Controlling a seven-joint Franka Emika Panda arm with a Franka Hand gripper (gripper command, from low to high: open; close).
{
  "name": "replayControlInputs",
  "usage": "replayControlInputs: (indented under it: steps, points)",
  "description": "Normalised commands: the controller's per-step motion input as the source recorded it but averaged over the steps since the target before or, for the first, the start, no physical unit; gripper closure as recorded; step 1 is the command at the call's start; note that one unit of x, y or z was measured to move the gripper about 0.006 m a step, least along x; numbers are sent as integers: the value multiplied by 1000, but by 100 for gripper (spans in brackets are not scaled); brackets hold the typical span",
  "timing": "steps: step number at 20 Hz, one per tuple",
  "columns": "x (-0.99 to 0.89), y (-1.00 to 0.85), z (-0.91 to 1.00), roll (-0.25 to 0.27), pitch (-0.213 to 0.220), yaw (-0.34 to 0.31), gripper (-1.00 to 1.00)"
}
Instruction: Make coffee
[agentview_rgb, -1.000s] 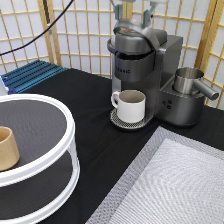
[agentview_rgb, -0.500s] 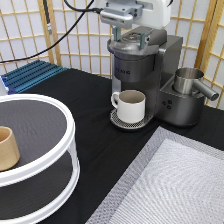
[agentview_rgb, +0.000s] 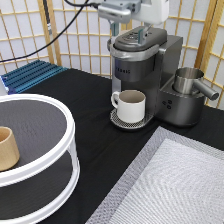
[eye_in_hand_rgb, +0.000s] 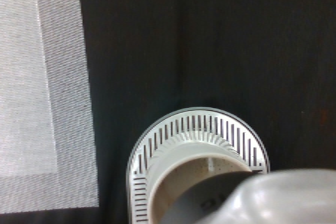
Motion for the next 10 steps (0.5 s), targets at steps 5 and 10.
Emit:
replayControlInputs:
  steps: [5,10]
  points:
    - [-178,-730,719,23,-16,39,-100]
    - [-119,-168,98,-69,-104,296,-100]
